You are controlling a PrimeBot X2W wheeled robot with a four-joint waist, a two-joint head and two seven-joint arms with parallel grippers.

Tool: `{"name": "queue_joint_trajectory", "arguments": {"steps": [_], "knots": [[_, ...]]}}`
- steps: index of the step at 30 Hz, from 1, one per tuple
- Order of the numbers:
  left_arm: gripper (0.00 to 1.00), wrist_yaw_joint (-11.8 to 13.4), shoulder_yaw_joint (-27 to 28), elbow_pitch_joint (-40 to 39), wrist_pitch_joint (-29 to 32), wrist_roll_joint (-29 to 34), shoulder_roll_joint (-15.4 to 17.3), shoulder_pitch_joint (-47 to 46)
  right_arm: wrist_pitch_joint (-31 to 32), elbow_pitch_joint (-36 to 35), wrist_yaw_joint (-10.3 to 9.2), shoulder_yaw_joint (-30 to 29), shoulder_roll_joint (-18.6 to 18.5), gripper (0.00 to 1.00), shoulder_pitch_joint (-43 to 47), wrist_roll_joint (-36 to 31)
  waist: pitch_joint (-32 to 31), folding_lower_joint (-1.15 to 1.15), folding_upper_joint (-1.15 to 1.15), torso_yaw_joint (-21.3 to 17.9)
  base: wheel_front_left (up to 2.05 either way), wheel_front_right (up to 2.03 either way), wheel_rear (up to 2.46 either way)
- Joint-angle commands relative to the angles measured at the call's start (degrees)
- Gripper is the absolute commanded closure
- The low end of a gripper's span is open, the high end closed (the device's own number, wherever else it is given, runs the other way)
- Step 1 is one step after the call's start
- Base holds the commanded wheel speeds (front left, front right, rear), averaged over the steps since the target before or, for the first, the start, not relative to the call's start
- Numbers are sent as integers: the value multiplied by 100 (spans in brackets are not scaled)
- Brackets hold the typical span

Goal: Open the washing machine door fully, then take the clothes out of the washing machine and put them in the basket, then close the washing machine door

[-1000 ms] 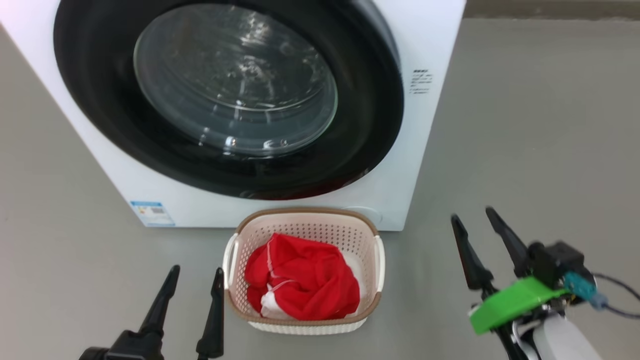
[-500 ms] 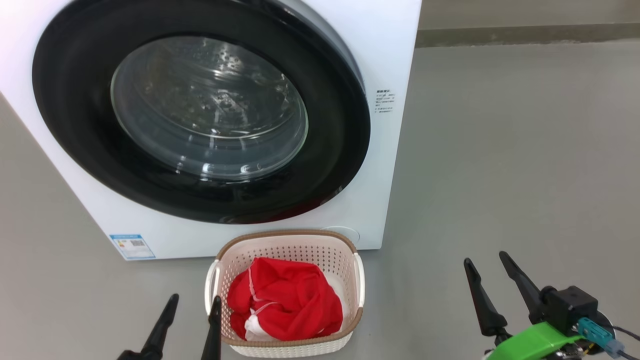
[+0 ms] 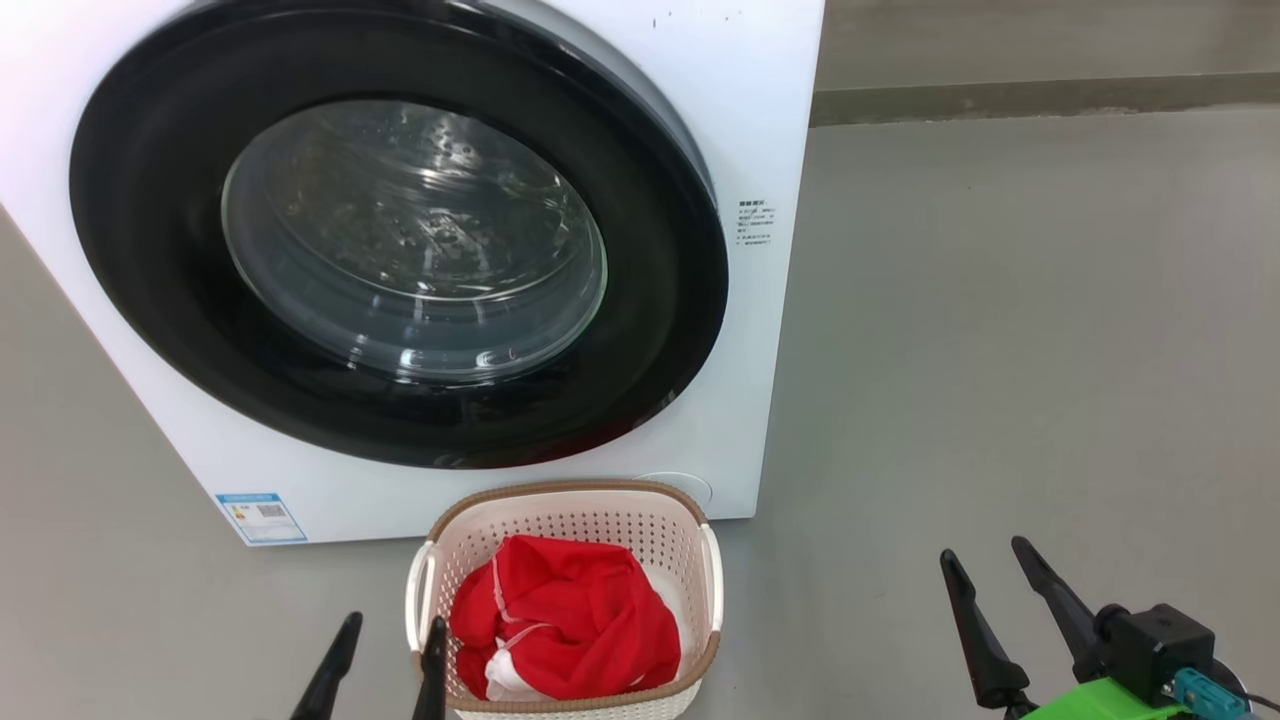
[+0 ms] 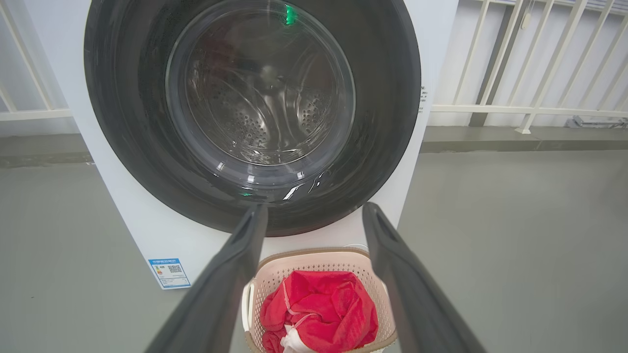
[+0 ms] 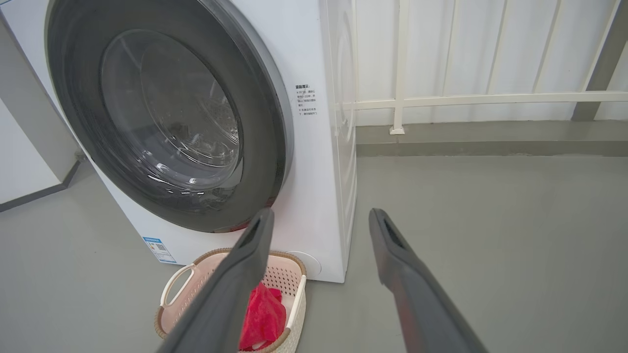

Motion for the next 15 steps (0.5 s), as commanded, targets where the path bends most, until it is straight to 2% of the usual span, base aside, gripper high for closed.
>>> {"name": "queue_joint_trajectory", "arguments": {"steps": [1, 15], "knots": [[0, 52, 171, -129, -33, -23, 84, -87, -10, -189, -6, 87, -50, 0, -99, -29, -11, 0, 0, 2, 0, 0, 0], [0, 99, 101, -166, -36, -30, 106, -60, 106, -383, -6, 51, -49, 0, 41, -23, -3, 0, 0, -21, 0, 0, 0]]}}
